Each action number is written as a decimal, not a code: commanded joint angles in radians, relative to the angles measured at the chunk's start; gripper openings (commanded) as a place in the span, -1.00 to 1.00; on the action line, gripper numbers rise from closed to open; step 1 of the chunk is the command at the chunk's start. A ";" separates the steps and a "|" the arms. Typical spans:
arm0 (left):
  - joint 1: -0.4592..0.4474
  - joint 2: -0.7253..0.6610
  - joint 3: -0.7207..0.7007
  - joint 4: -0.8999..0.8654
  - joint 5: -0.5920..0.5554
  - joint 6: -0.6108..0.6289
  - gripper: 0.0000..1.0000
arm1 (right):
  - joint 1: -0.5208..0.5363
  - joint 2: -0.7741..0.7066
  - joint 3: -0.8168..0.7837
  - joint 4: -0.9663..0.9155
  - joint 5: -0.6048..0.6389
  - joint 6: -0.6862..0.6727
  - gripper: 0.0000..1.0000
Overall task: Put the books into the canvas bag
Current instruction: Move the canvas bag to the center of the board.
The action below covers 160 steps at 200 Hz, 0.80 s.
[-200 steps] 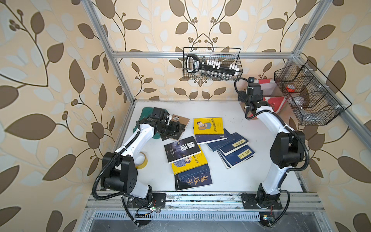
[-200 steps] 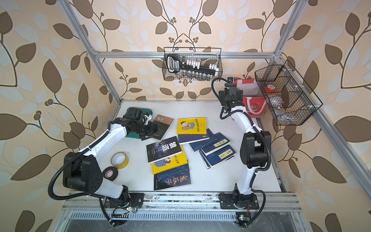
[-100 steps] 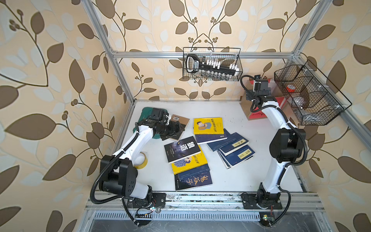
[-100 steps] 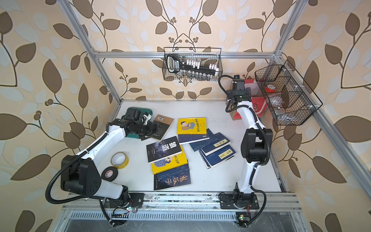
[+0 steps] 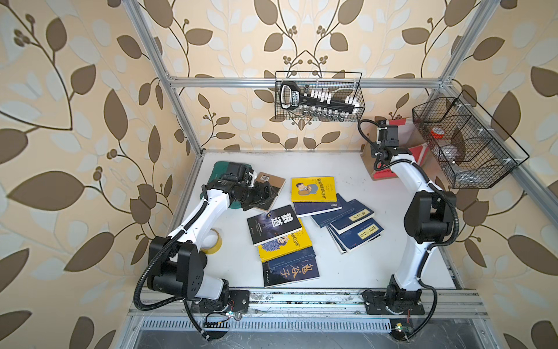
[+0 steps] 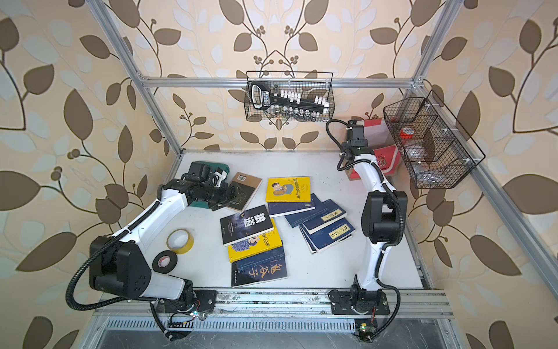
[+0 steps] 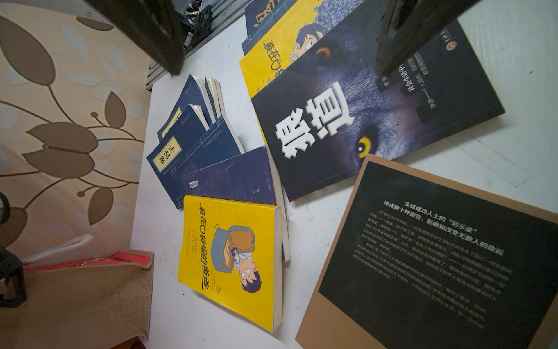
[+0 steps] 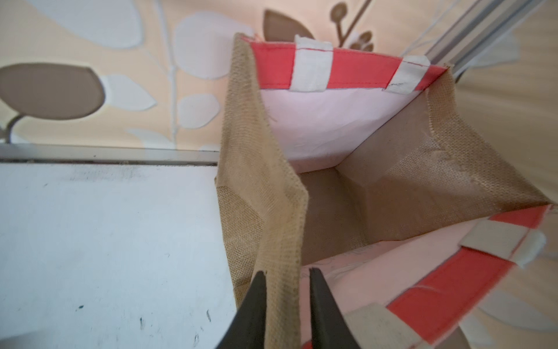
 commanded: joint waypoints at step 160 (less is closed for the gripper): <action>0.000 -0.045 -0.005 -0.012 0.000 0.007 0.98 | 0.424 -0.403 -0.383 0.026 0.022 0.348 -0.33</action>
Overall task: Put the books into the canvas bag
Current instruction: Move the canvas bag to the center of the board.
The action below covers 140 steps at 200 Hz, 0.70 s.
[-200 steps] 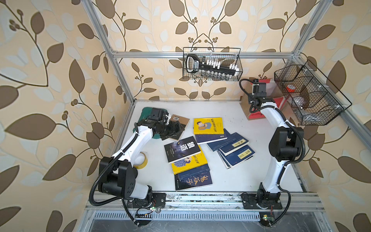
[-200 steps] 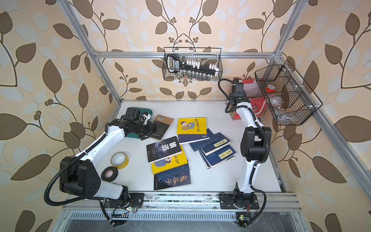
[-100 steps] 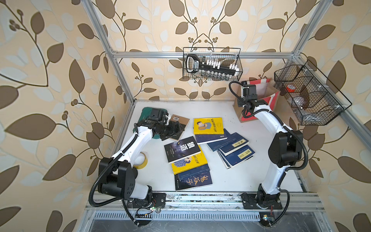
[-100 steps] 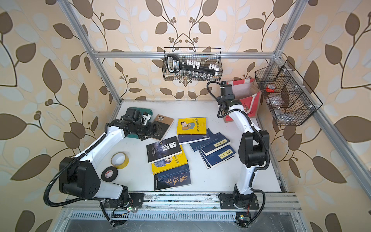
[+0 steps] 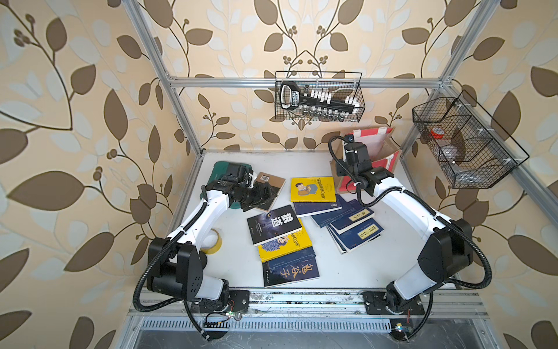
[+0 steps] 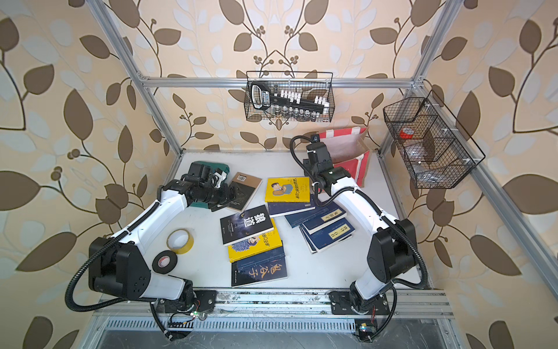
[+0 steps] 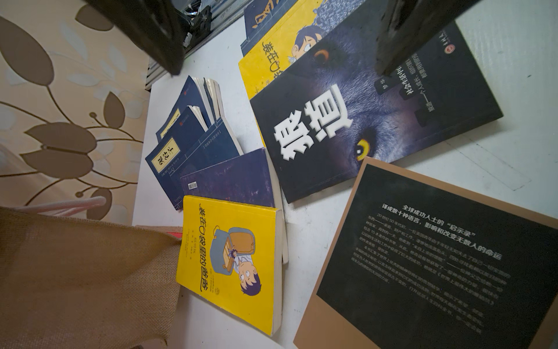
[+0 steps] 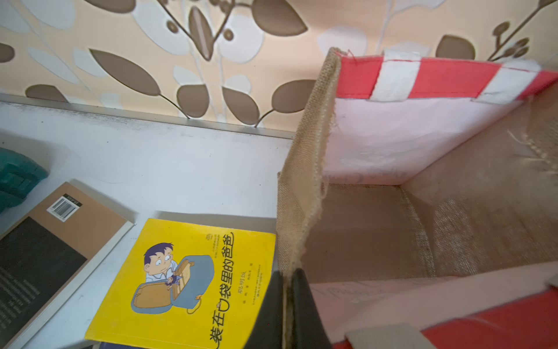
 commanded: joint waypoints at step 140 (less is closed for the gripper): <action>-0.002 -0.021 -0.183 -0.044 -0.178 -0.216 0.98 | 0.277 -0.131 -0.320 0.015 -0.623 0.108 0.96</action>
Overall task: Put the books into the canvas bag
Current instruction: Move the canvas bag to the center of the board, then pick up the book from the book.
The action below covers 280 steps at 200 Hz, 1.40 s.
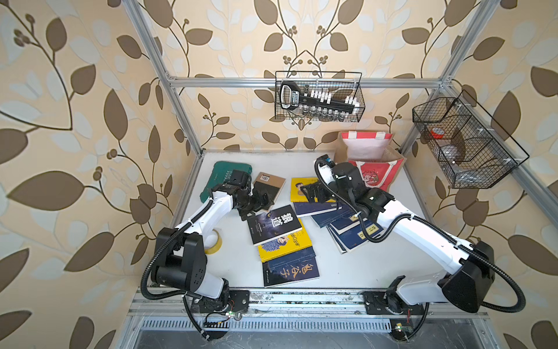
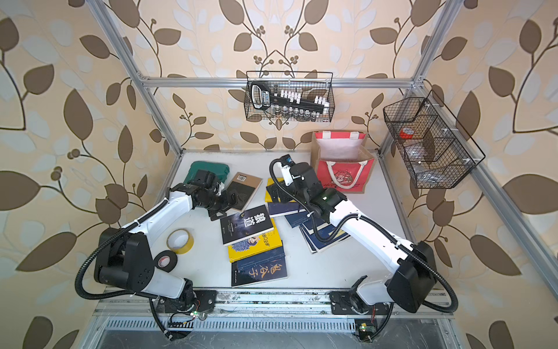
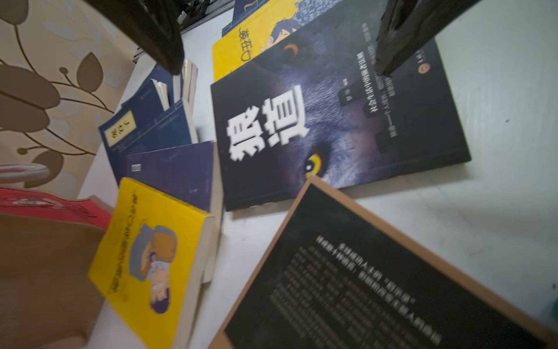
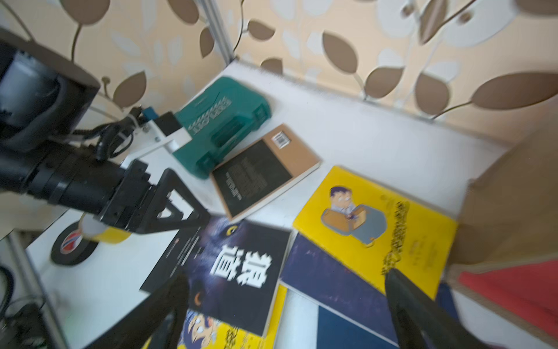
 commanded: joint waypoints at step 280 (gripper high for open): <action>0.001 -0.477 -0.493 0.356 -0.039 -0.315 -0.67 | 0.062 0.432 -0.159 0.236 -0.568 0.012 0.97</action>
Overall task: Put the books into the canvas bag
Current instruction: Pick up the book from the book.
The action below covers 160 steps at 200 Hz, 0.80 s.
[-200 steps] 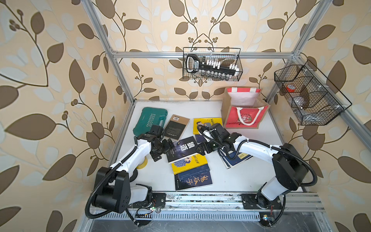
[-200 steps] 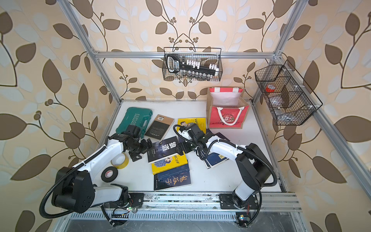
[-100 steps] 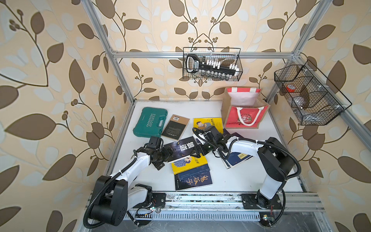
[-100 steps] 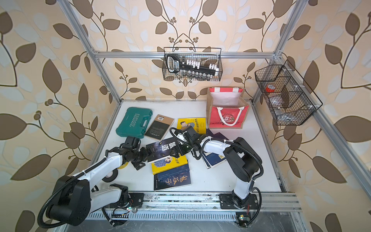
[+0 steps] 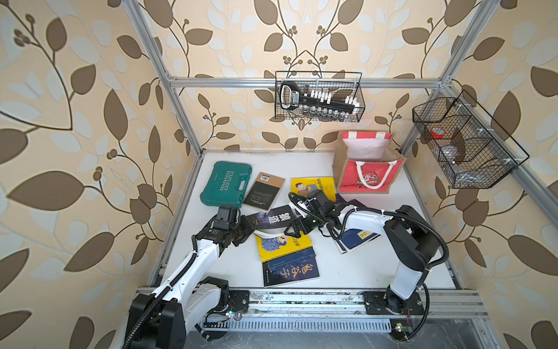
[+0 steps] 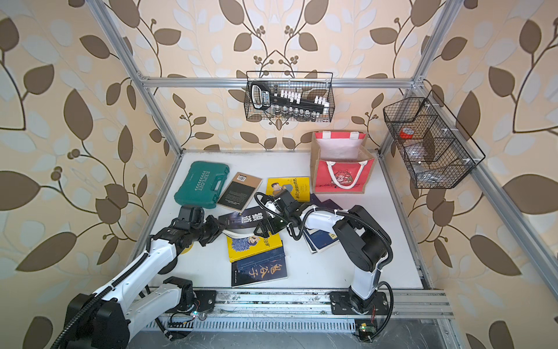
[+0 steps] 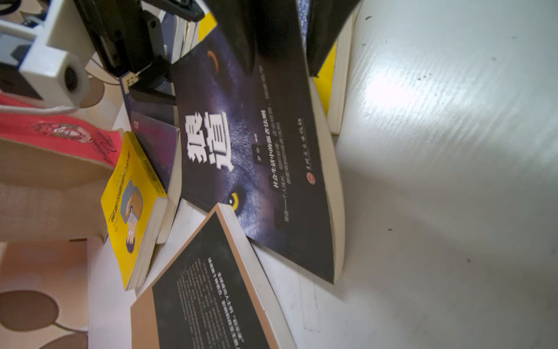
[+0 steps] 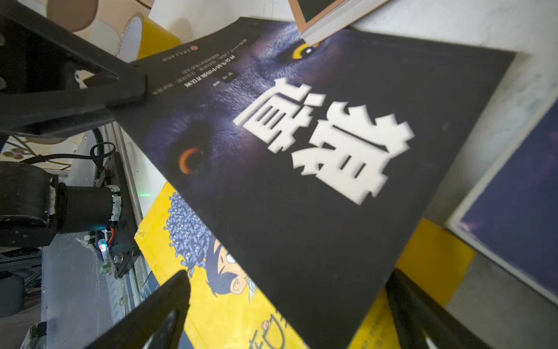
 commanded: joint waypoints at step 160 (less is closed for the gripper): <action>-0.011 0.069 0.596 -0.544 0.045 0.410 -1.00 | 0.365 -0.355 -0.084 0.235 0.640 -0.387 0.97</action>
